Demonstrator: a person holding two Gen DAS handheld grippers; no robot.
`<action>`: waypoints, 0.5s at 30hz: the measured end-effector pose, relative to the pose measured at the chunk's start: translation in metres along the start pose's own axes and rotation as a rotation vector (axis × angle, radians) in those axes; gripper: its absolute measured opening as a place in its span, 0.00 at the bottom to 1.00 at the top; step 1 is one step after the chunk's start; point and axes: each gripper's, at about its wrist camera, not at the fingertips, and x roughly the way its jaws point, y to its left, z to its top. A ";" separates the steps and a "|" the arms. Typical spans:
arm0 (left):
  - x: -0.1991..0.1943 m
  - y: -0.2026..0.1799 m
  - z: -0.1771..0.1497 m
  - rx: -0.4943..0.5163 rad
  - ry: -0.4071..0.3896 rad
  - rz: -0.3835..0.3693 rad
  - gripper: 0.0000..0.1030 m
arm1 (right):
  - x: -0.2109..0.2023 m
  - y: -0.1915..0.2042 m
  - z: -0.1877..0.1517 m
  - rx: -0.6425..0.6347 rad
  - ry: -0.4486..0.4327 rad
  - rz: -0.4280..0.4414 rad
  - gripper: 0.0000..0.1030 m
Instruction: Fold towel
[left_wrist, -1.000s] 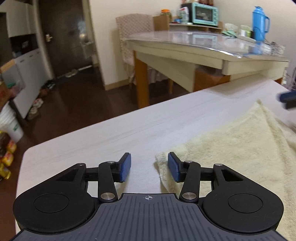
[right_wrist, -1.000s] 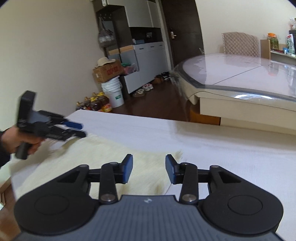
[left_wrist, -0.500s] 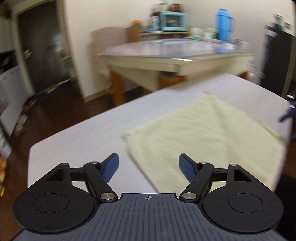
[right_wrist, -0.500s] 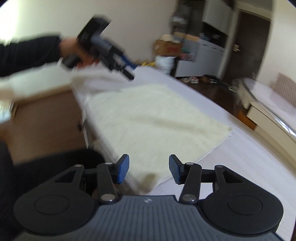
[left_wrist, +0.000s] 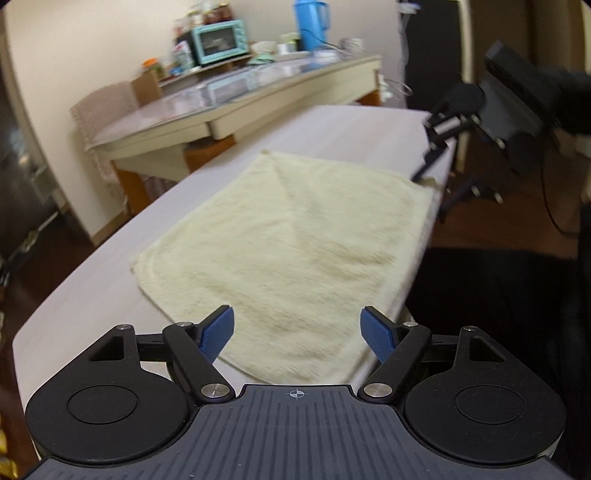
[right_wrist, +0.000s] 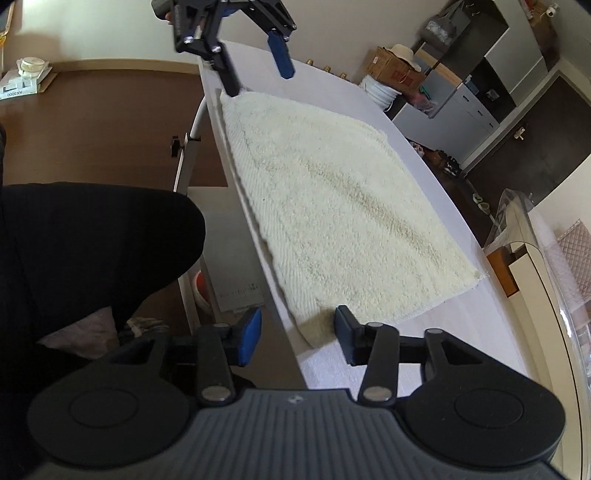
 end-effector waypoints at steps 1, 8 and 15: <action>0.000 -0.004 -0.001 0.021 0.007 -0.006 0.78 | -0.001 0.001 0.000 0.002 0.002 -0.004 0.31; 0.003 -0.018 -0.011 0.094 0.028 -0.030 0.76 | -0.018 0.004 -0.005 0.051 0.005 0.010 0.16; 0.014 -0.023 -0.005 0.177 0.036 -0.044 0.72 | -0.037 0.006 -0.012 0.095 0.006 0.027 0.08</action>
